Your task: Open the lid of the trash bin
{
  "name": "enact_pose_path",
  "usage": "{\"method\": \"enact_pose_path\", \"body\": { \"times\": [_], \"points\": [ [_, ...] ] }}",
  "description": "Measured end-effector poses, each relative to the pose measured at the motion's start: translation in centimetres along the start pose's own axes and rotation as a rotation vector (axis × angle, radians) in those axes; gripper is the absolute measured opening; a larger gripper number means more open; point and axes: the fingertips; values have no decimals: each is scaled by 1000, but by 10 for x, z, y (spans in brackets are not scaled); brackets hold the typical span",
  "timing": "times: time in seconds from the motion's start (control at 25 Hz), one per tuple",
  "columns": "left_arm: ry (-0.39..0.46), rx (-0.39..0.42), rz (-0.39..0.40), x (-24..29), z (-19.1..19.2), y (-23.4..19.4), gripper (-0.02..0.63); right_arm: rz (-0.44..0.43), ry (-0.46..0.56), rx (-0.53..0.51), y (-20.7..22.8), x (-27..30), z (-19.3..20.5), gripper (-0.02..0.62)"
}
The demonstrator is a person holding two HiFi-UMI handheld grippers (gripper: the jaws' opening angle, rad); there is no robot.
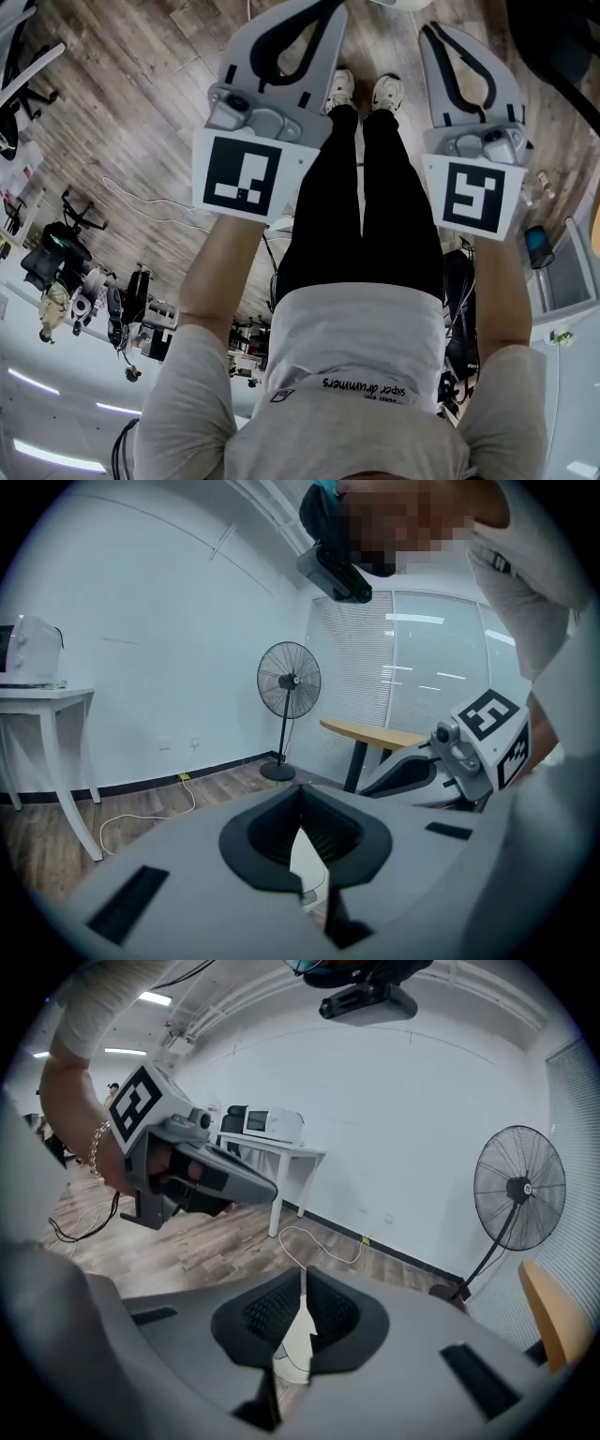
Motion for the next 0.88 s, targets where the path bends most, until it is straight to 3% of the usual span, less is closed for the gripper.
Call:
{"method": "enact_pose_path", "body": {
  "times": [0.36, 0.88],
  "points": [
    [-40, -26, -15, 23, 25, -11, 15, -86, -71, -85, -28, 41, 44, 34],
    [-76, -45, -8, 29, 46, -8, 15, -139, -132, -156, -51, 80, 85, 38]
  ]
}}
Point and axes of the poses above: the fingertips, and each gripper's own axes: x forward along the fingers, y to its right, z out of its underside, and after that the axes turned 14 degrees about -x, right-handed
